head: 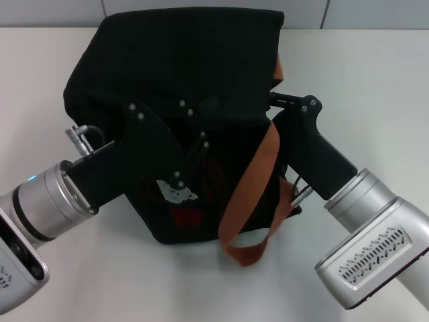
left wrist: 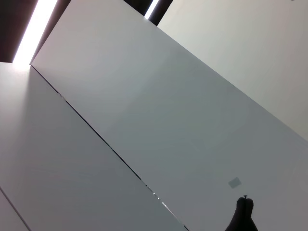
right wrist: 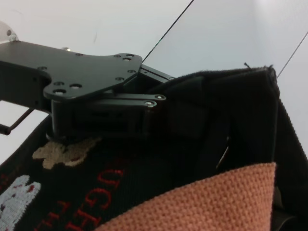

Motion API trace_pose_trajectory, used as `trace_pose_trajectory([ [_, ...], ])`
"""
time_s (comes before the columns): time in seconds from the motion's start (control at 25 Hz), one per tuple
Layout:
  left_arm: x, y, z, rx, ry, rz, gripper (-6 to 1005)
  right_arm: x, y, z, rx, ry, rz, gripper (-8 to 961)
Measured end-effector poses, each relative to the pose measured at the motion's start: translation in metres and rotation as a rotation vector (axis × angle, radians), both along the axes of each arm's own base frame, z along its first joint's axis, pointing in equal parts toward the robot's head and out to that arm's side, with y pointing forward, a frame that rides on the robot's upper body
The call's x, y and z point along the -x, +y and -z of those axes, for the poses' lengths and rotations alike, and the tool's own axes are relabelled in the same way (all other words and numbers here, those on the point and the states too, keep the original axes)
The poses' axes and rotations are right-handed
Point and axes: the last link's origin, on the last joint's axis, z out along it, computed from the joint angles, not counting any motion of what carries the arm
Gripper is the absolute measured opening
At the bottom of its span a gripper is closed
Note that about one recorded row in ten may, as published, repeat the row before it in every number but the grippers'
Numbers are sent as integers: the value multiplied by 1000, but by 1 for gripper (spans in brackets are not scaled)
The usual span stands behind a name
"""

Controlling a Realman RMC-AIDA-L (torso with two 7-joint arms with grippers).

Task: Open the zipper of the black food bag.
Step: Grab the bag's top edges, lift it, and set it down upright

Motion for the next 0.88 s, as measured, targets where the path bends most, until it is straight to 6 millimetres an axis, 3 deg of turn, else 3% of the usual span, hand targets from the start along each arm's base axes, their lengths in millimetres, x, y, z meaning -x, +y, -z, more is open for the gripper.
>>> trace_pose_trajectory([
  [0.12,0,0,0,0,0,0,131,0,0,0,0,0,-1,3],
  [0.48,0,0,0,1,2,-1,136,-7,-2,0,-2,-9,26,9],
  [0.72,0,0,1,1,-8,-12,140,-30,-15,1,3,-38,104,30],
  [0.88,0,1,1,1,-13,-17,142,-60,-35,0,5,-75,206,44],
])
